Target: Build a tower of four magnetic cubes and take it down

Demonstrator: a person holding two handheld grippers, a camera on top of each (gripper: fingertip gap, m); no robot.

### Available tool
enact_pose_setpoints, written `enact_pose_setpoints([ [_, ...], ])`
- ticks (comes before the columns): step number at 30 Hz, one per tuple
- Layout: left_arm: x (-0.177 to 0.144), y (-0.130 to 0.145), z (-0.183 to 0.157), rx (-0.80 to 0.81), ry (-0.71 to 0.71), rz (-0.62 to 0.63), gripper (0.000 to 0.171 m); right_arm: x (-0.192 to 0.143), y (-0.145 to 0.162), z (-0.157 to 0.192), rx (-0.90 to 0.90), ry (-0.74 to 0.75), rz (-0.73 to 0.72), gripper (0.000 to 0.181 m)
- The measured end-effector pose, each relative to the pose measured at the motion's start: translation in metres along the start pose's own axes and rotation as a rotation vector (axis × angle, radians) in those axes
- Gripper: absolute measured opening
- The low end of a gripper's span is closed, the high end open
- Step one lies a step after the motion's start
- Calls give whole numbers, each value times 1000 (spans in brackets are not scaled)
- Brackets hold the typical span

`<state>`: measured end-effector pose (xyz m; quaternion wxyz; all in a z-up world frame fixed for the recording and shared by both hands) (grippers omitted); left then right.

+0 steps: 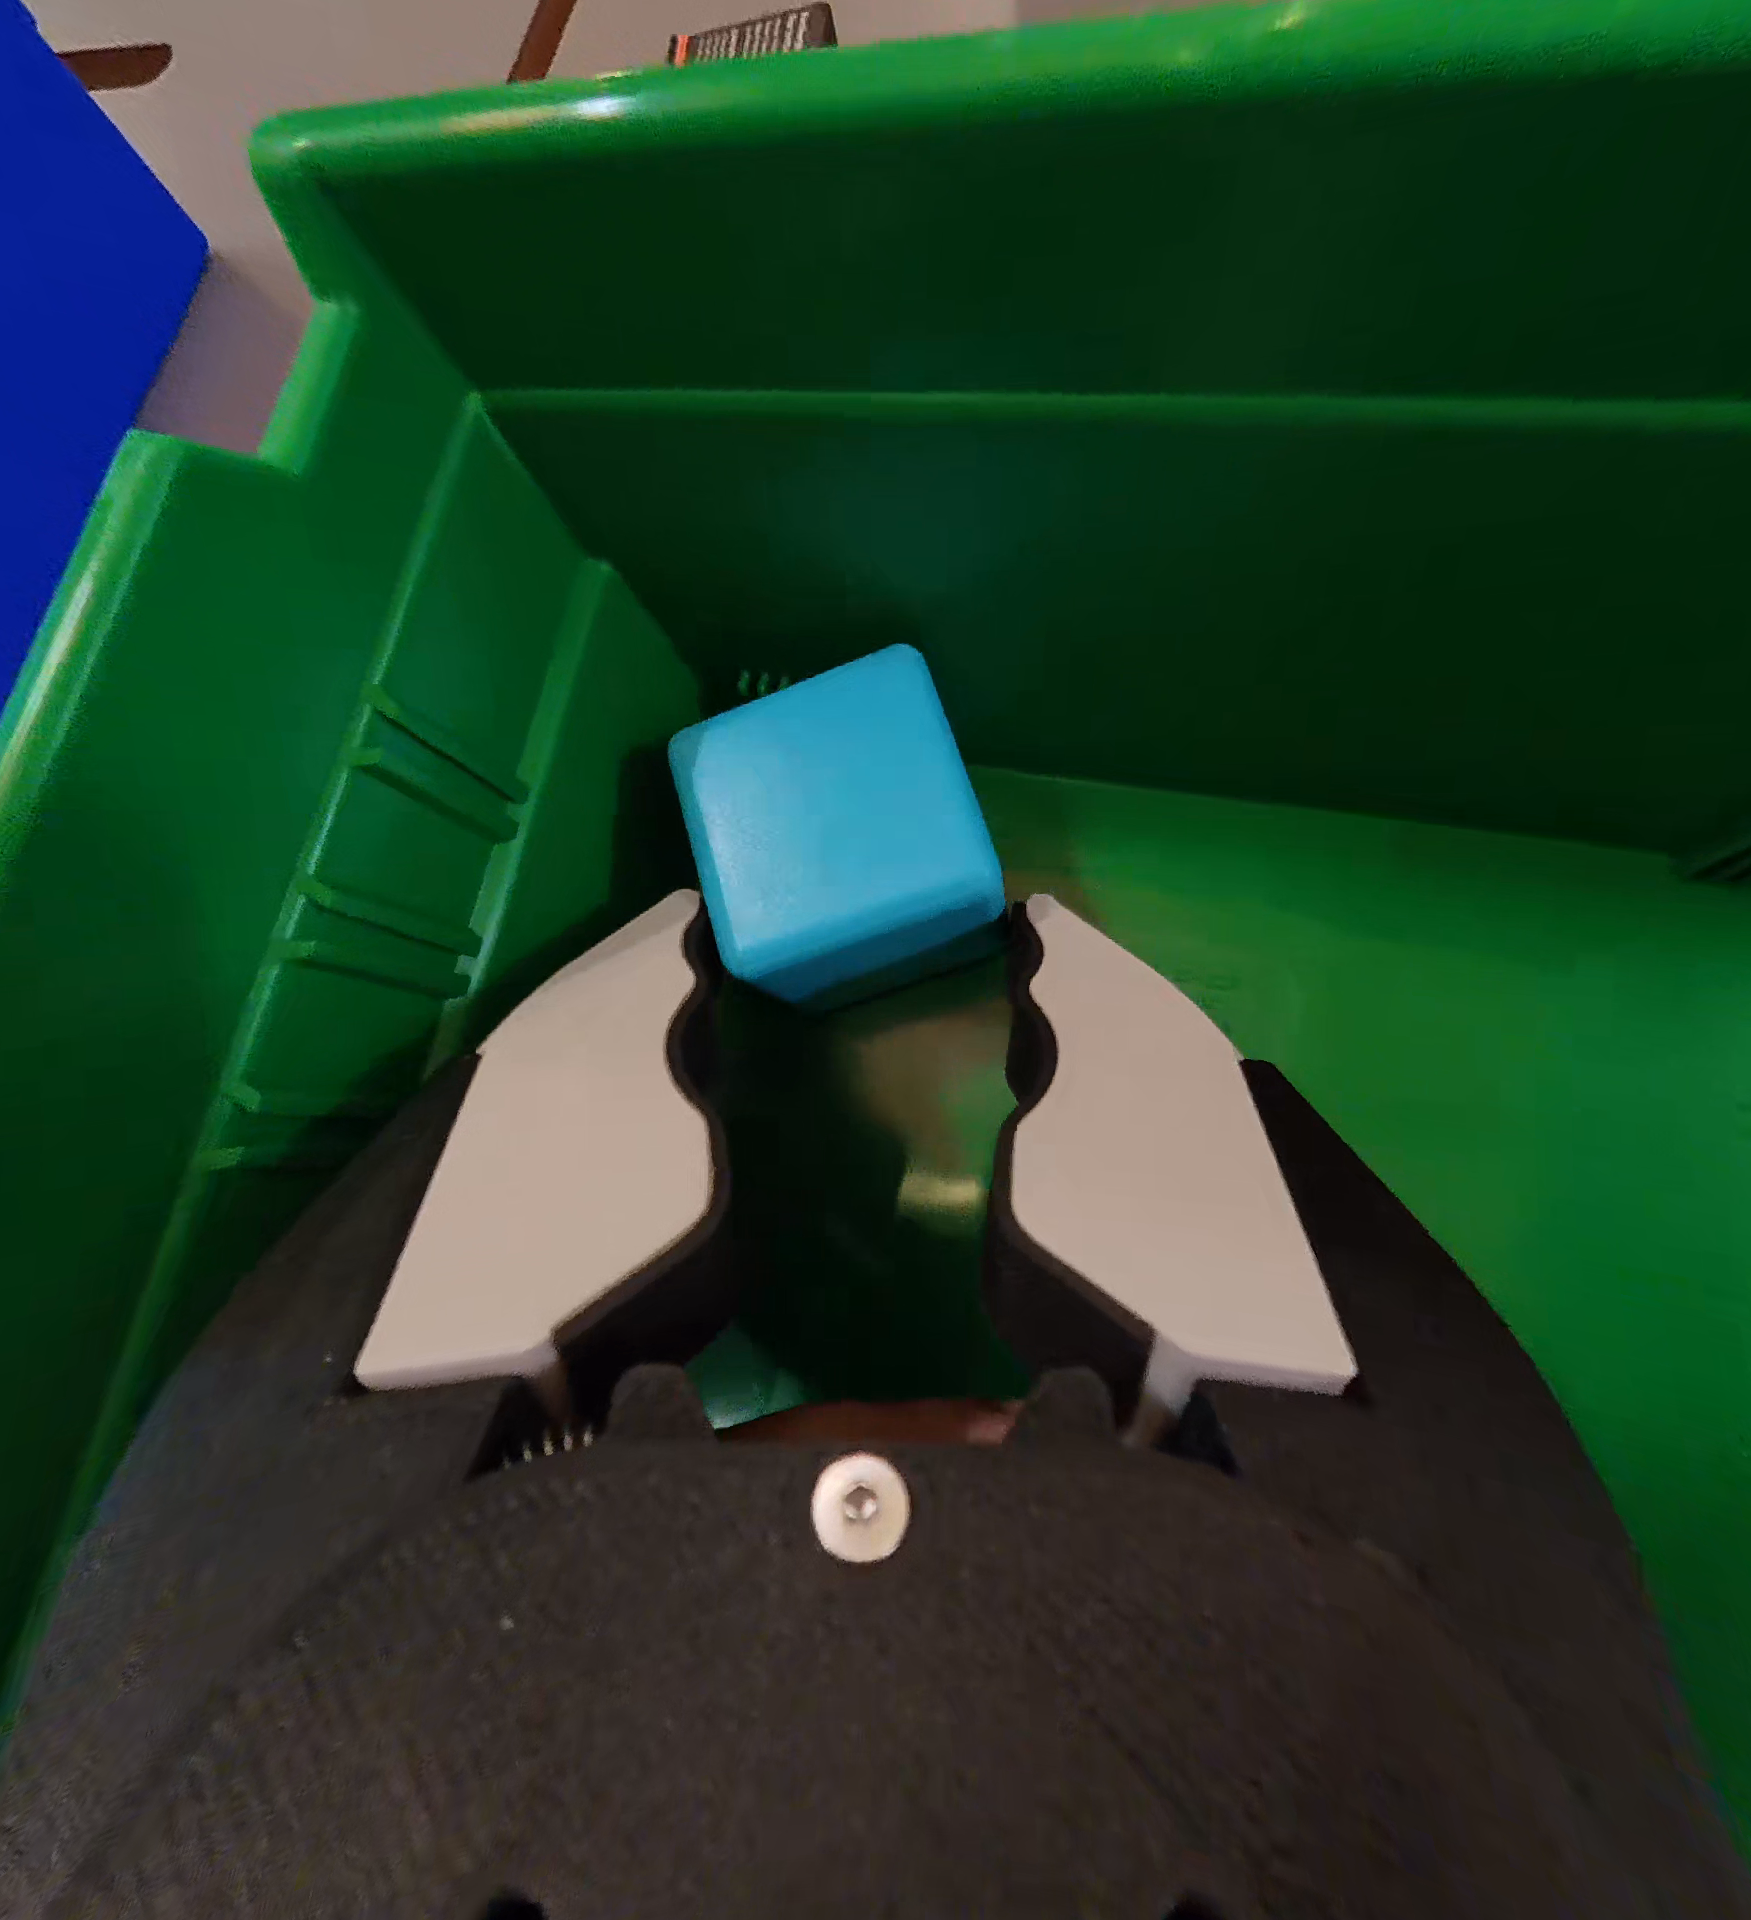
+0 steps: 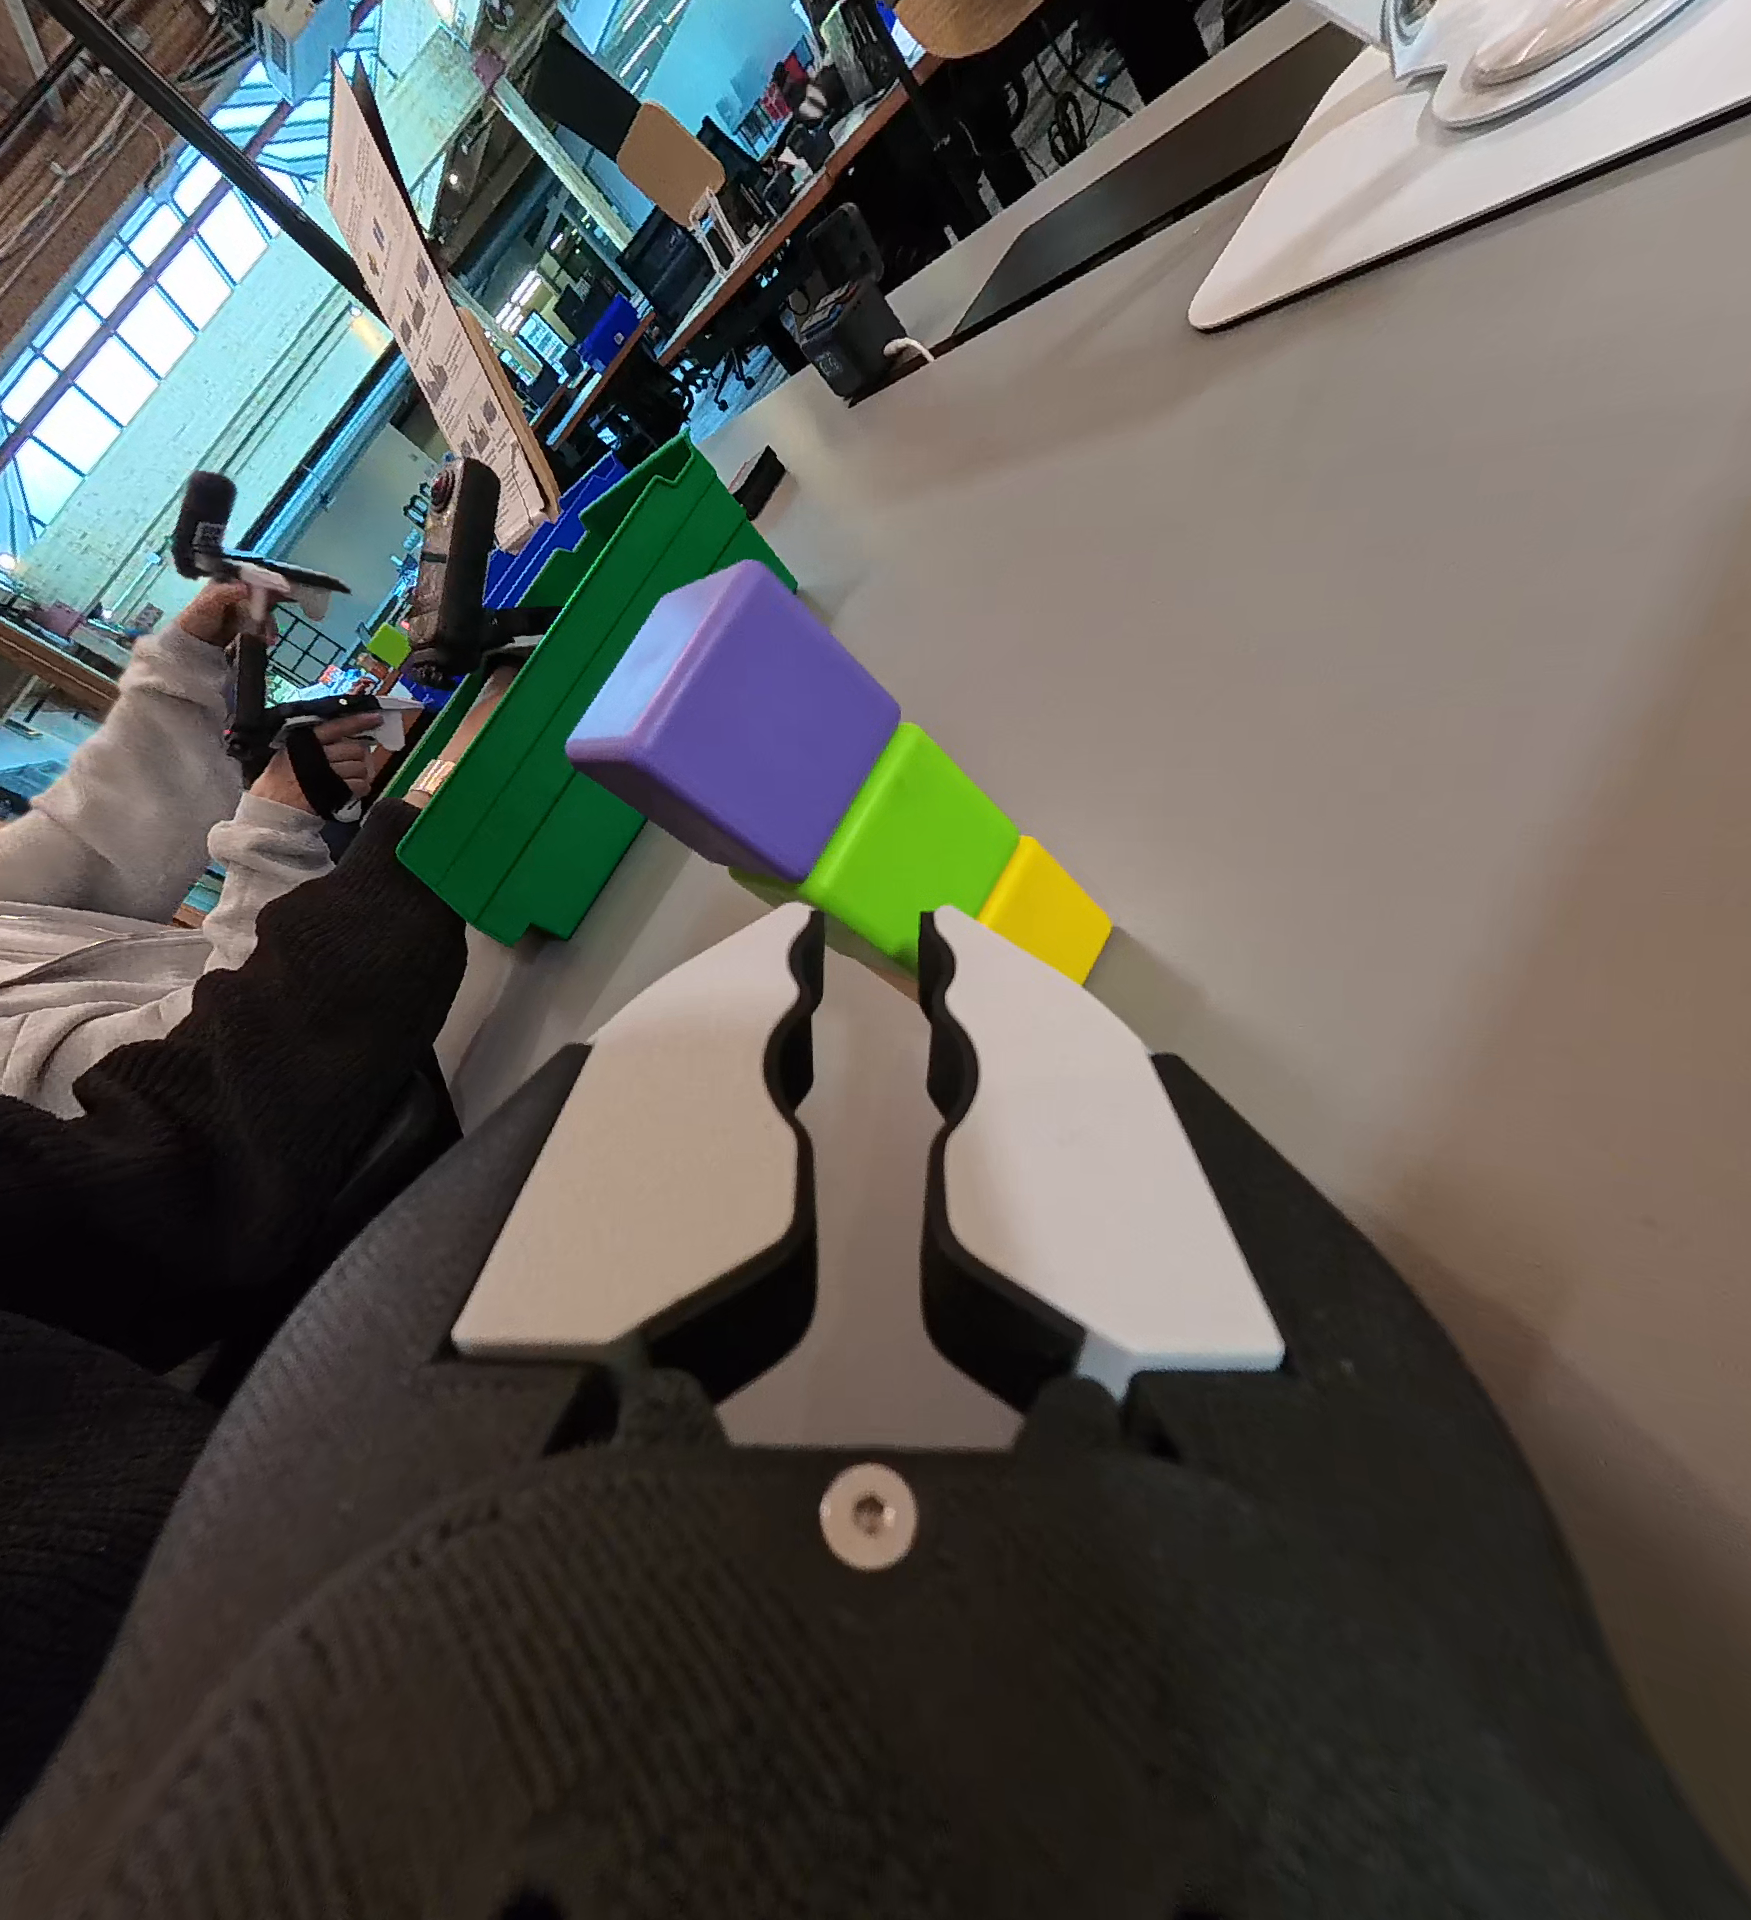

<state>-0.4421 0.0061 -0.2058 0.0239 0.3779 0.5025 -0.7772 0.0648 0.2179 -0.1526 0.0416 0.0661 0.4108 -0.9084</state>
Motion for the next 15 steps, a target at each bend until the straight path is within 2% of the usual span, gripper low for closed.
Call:
enact_pose_setpoints([
  [10,-1,-12,6,-143,-2,-68,49,1,1,0,0,-2,4,18],
  [15,-1,-11,6,-145,11,-64,50,0,1,1,7,-5,2,18],
])
Point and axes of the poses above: each gripper's, where its closed fingertips meet, x out along the fingers, y out of its underside, z = x × y across the jaws, the point moved 3 cm from there along -x, back along the fingers, and after that the axes turned 6 degrees about -z, right-handed, at the moved point
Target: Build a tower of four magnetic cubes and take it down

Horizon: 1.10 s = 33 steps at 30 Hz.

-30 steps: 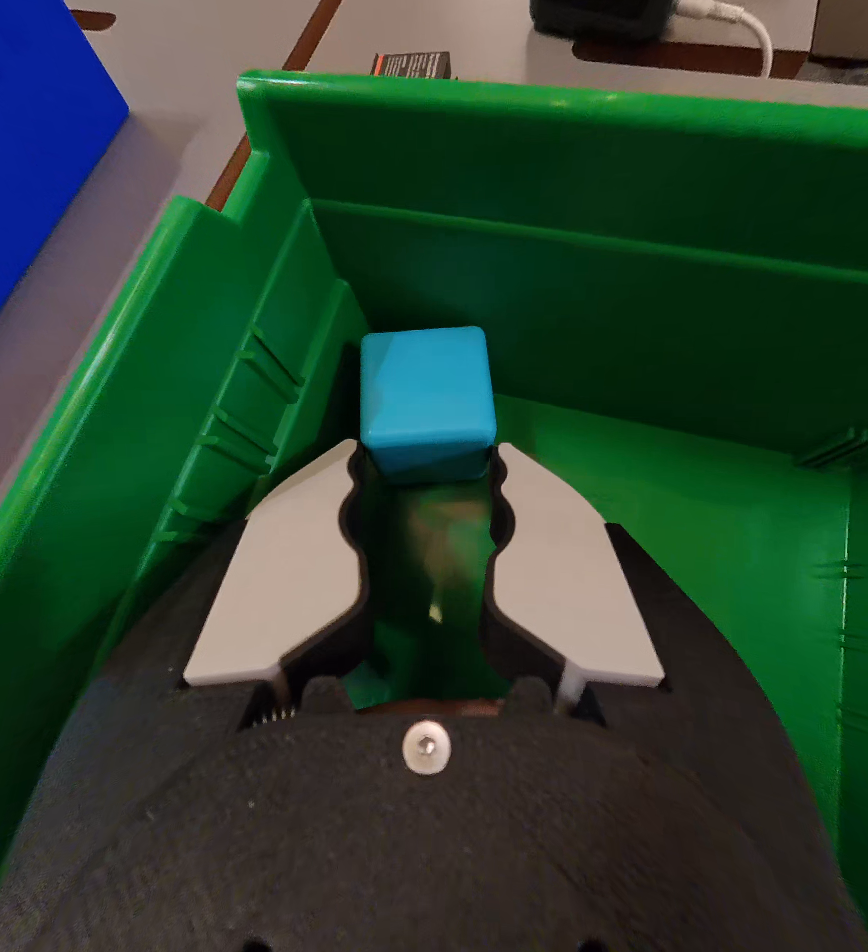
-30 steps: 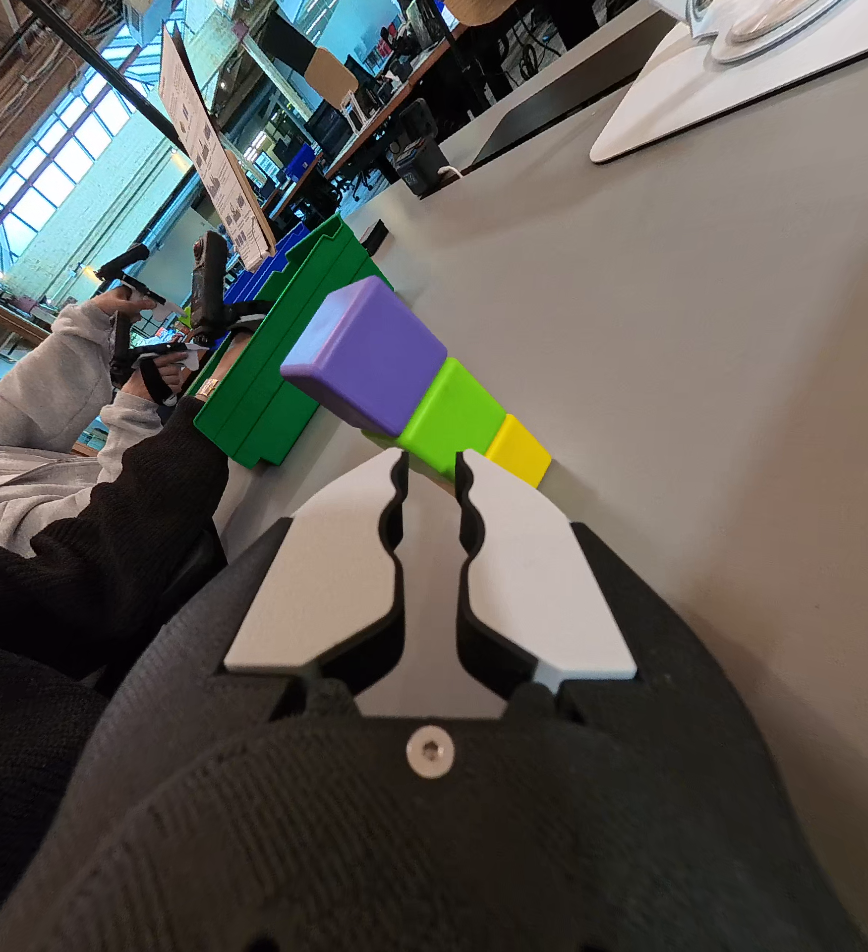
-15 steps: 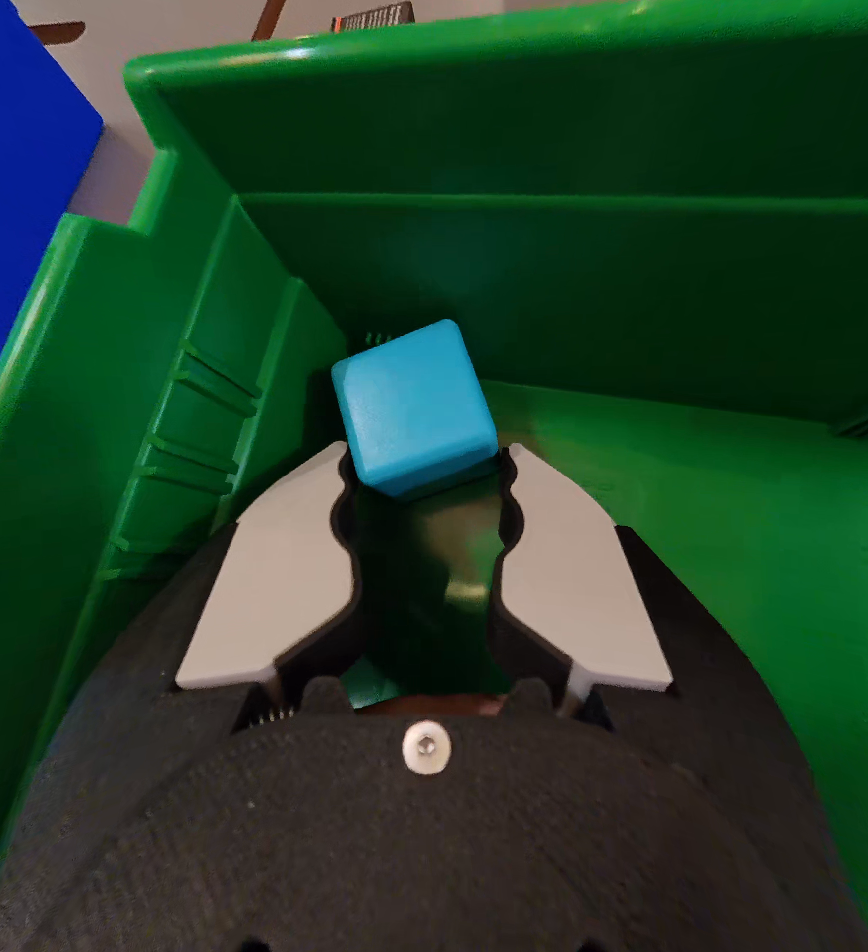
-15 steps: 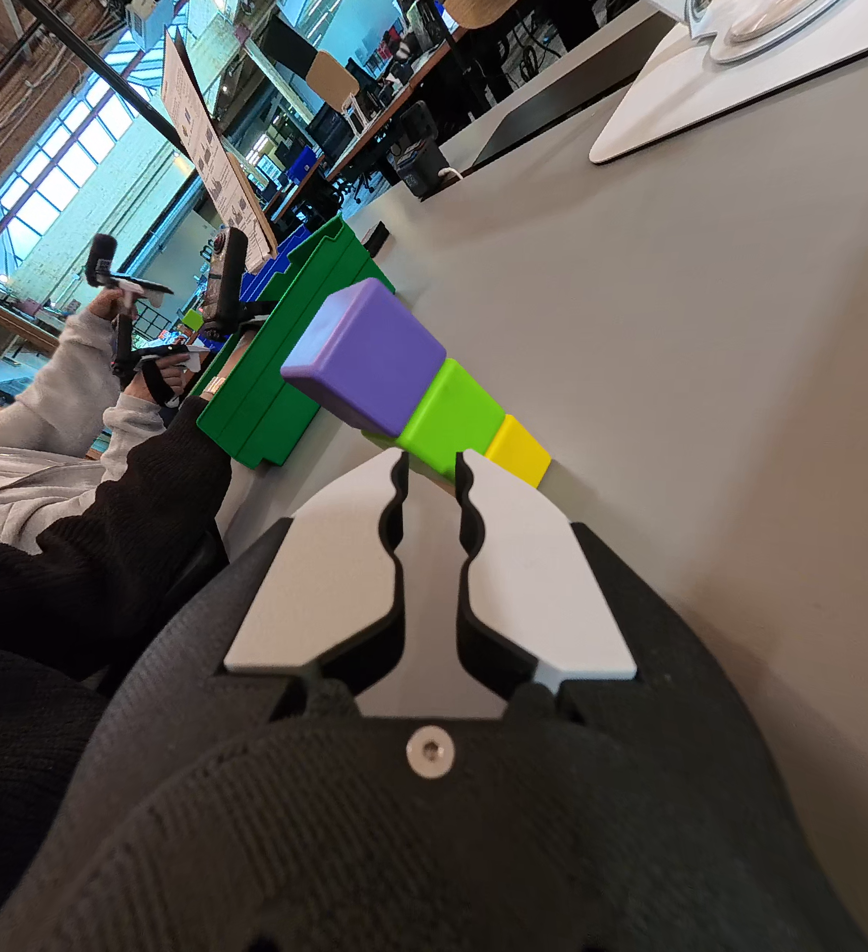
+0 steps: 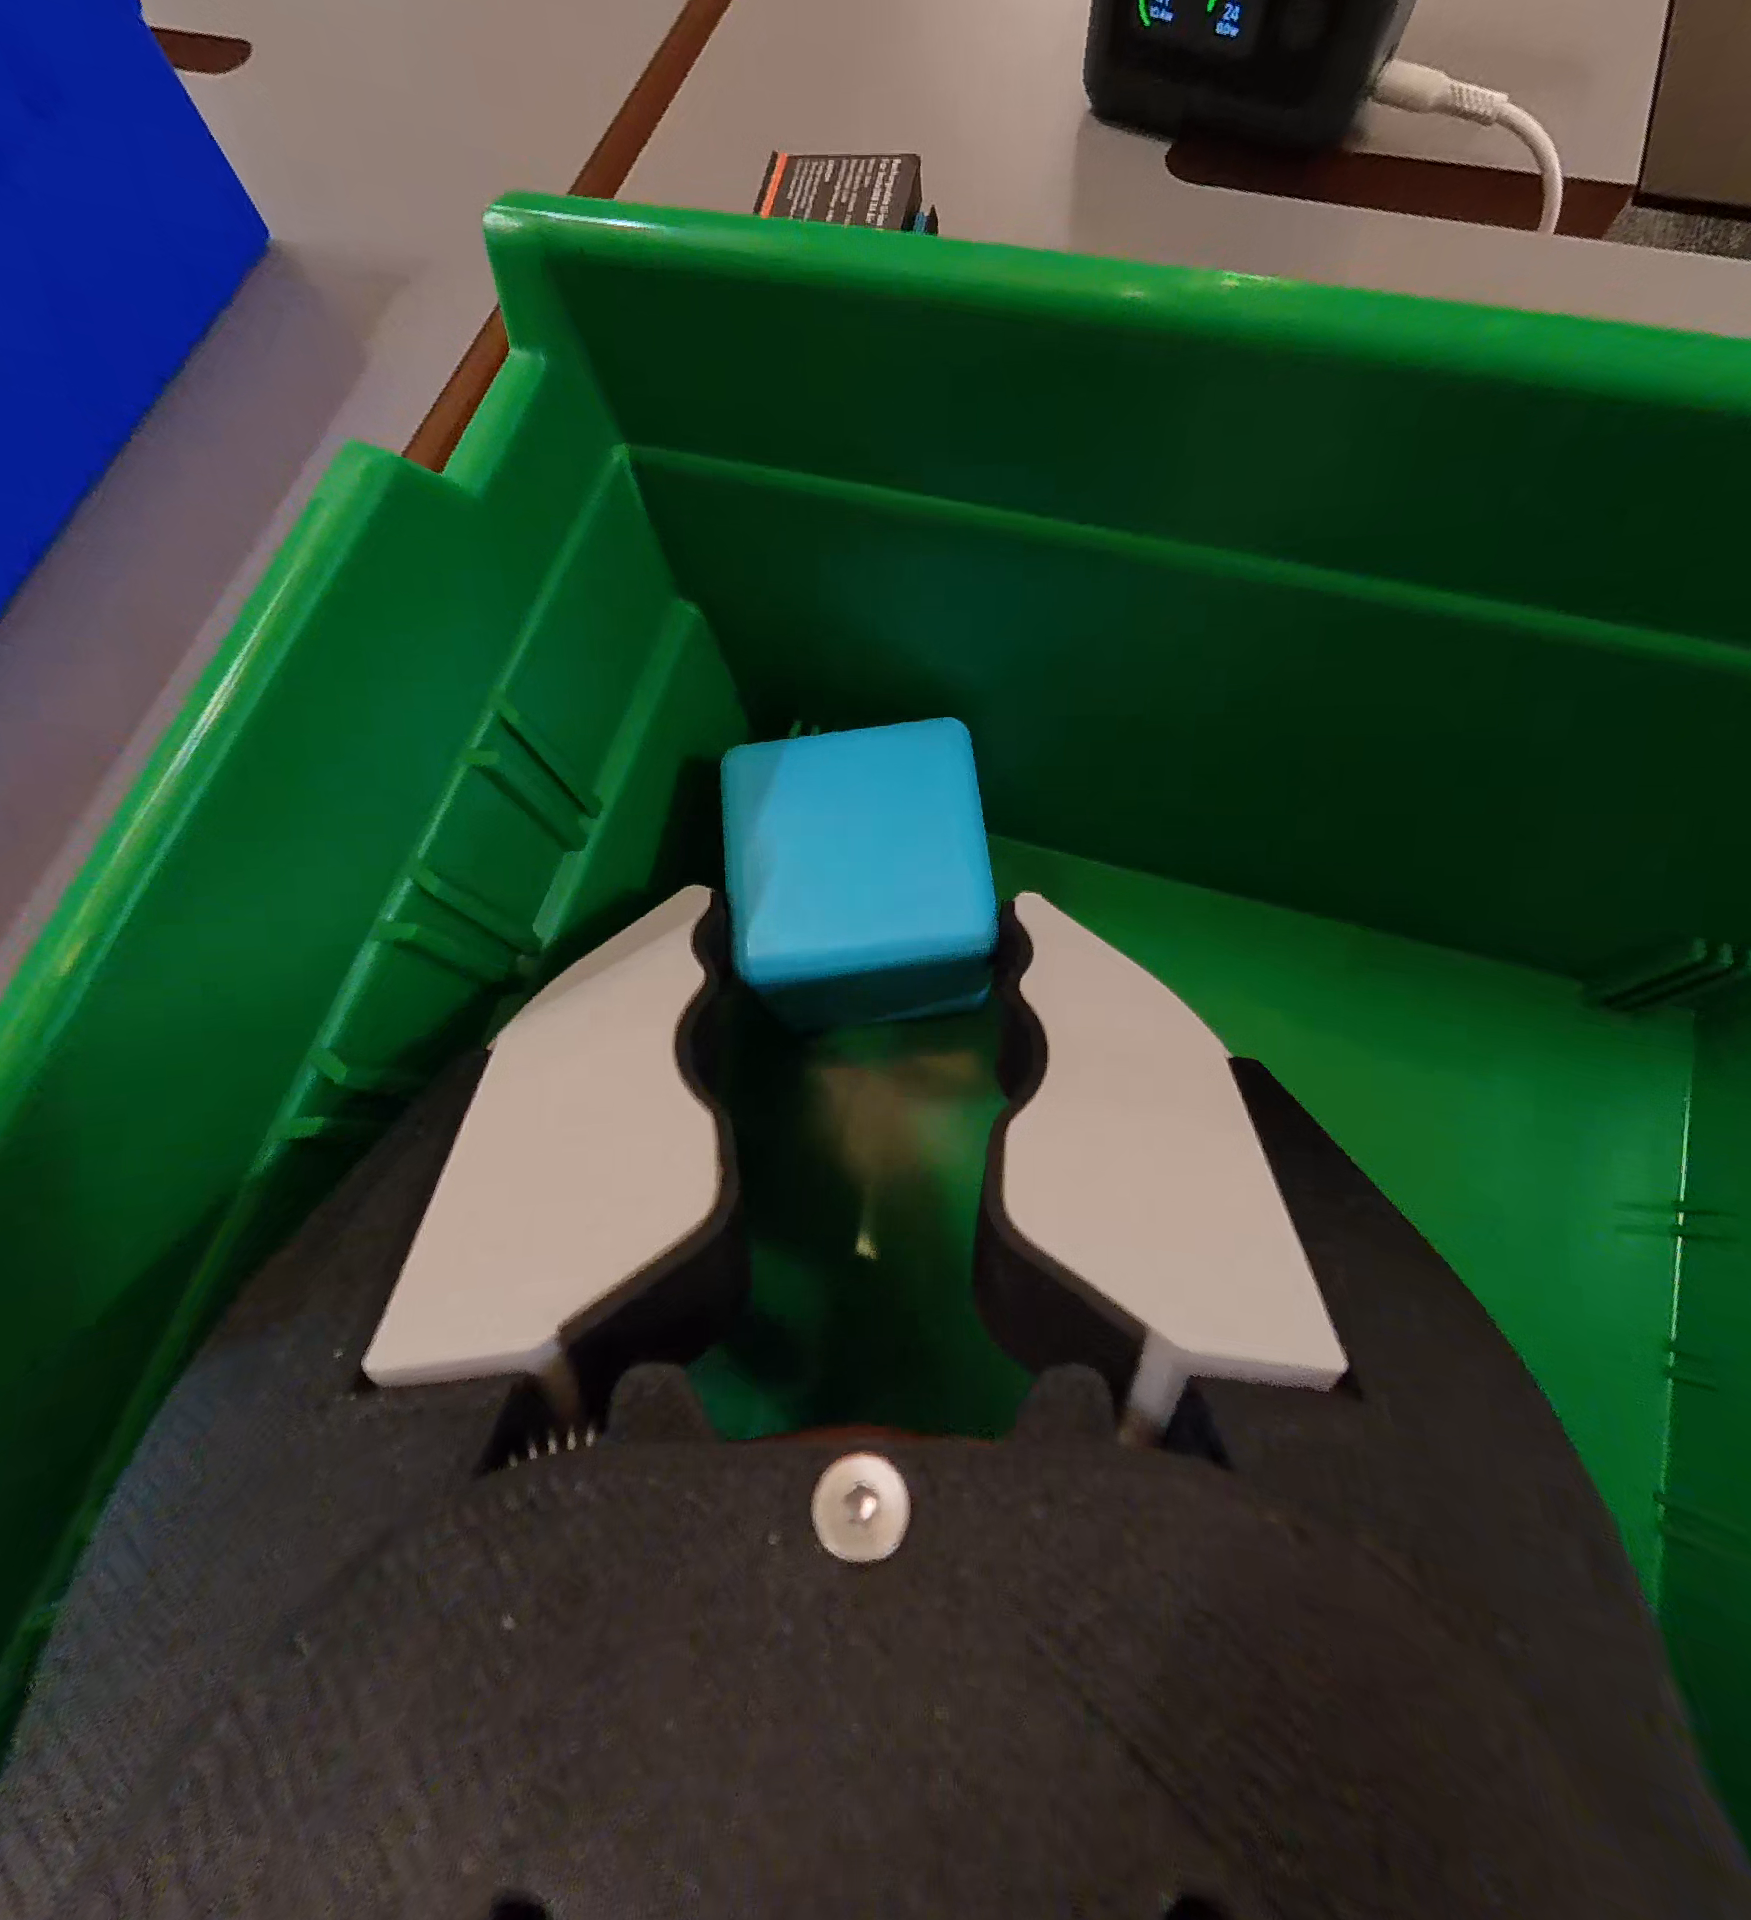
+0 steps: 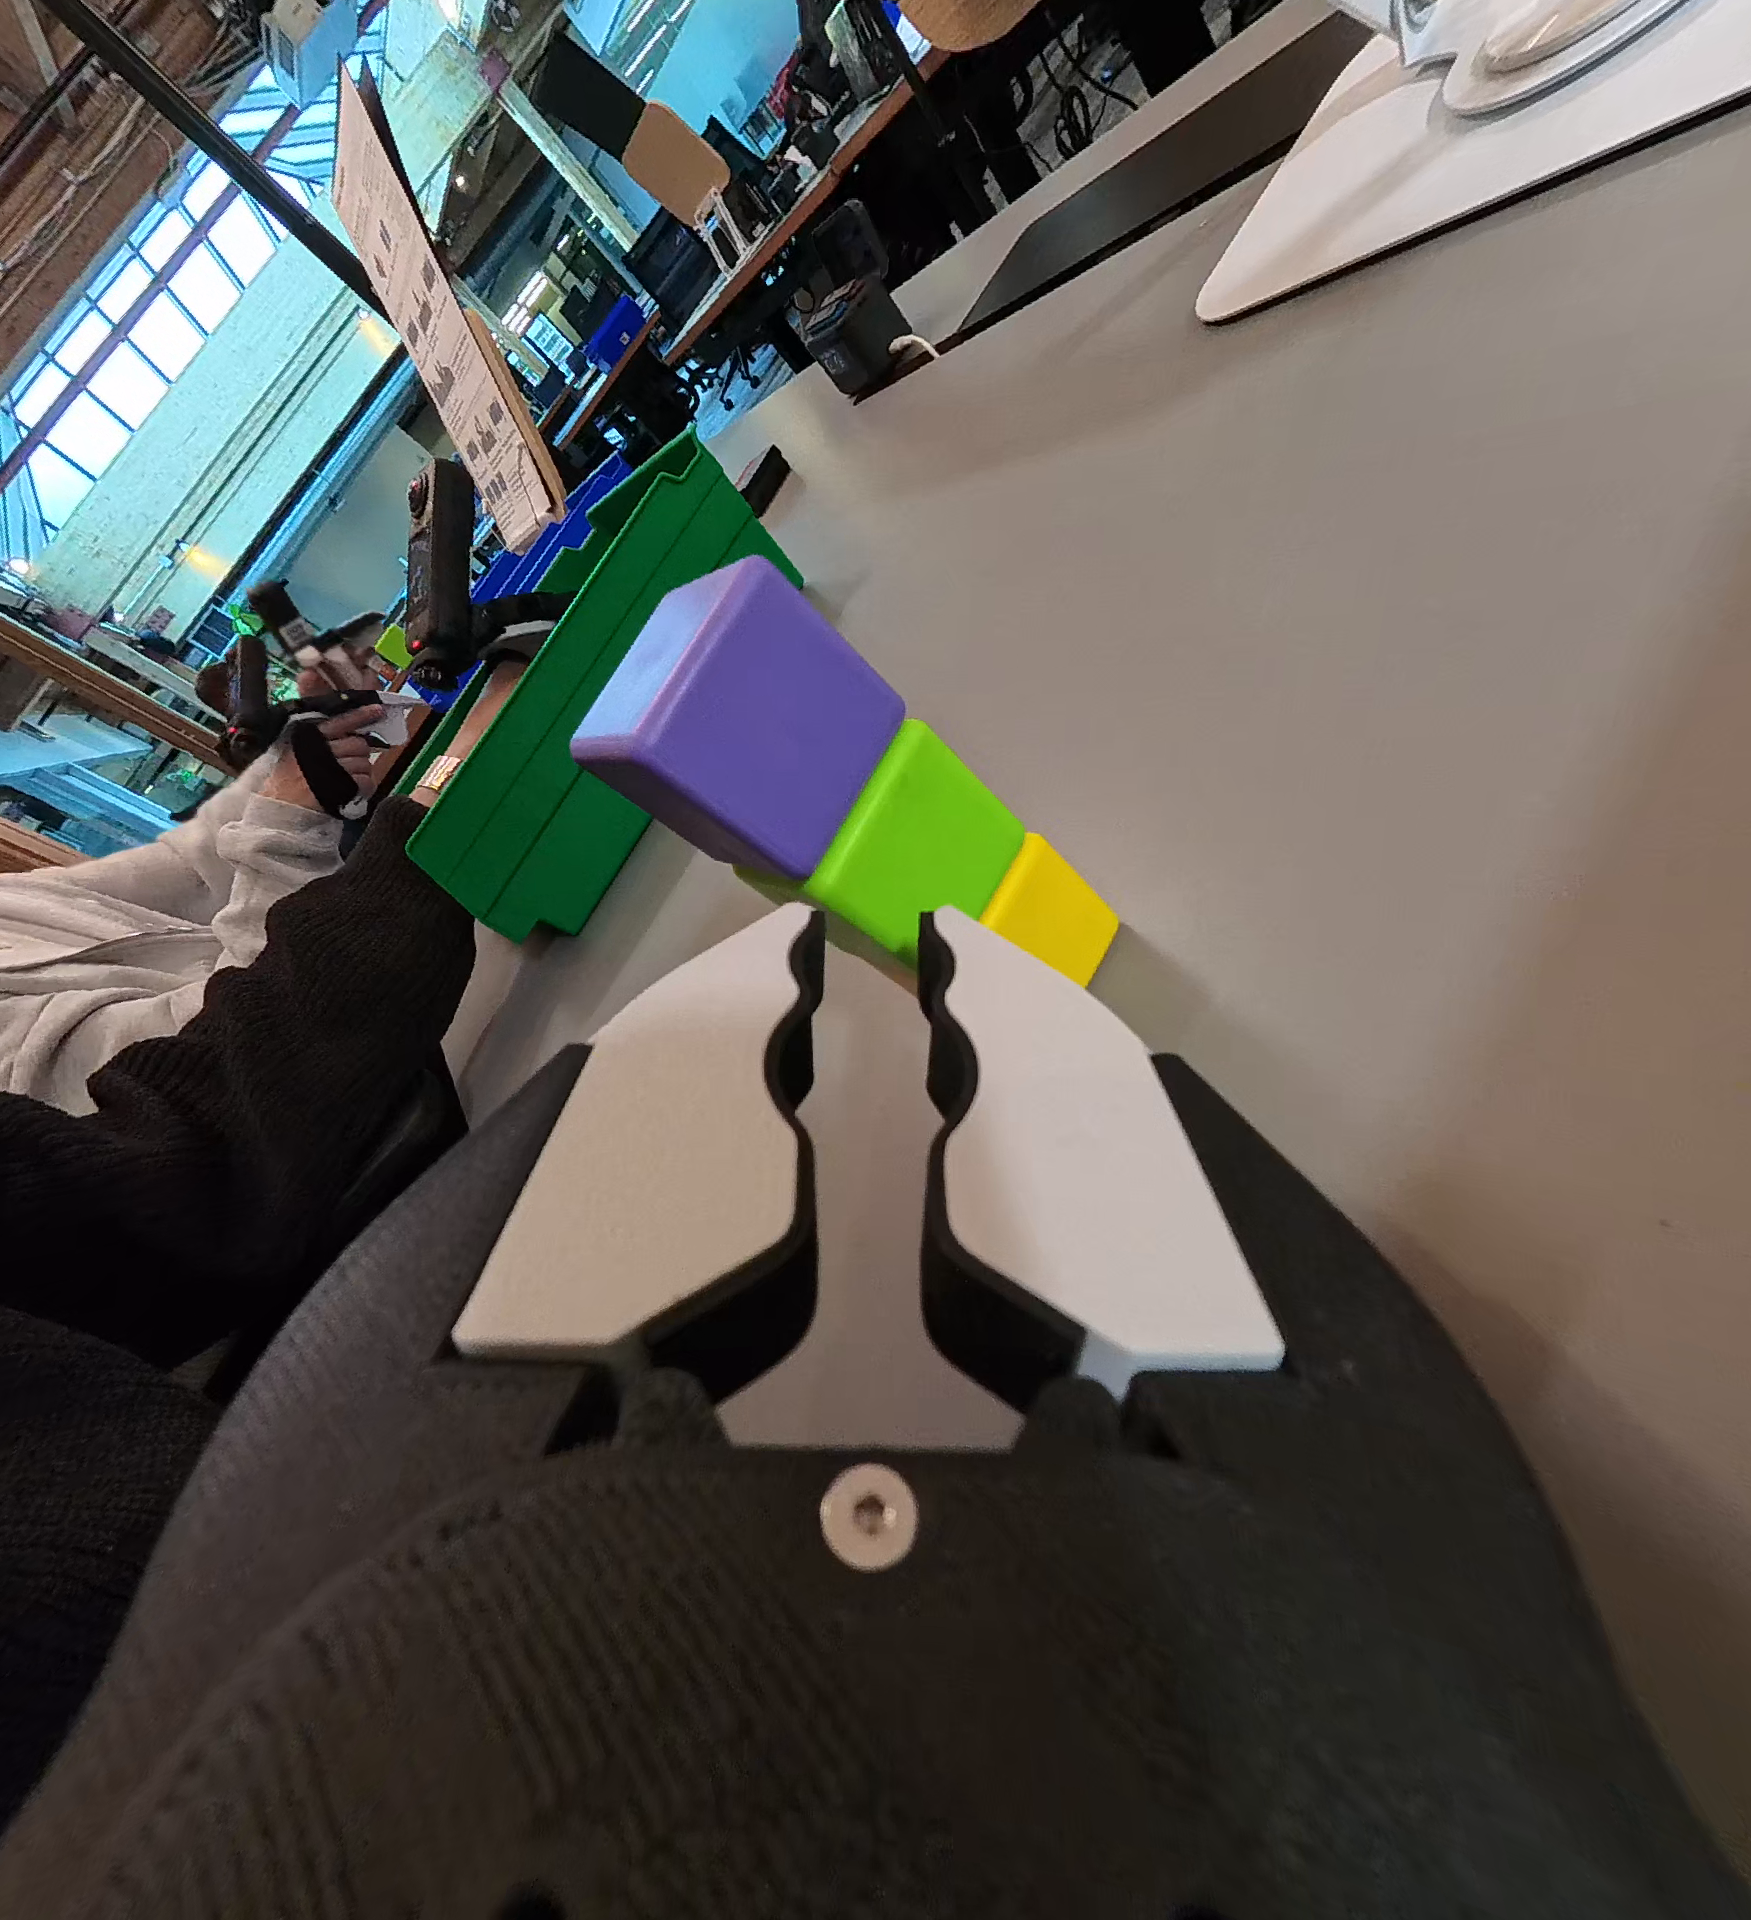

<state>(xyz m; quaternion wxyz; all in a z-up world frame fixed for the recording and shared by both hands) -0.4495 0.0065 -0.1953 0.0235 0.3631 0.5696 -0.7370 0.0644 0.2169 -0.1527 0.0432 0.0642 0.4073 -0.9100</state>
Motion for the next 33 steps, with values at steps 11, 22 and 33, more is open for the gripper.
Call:
enact_pose_setpoints([
  [11,-20,2,-32,265,259,-6,49,0,1,0,2,-2,3,17],
  [22,-33,22,-39,440,362,9,57,1,1,1,20,-12,4,17],
  [33,-31,13,-36,136,404,36,50,1,1,1,19,-10,5,17],
])
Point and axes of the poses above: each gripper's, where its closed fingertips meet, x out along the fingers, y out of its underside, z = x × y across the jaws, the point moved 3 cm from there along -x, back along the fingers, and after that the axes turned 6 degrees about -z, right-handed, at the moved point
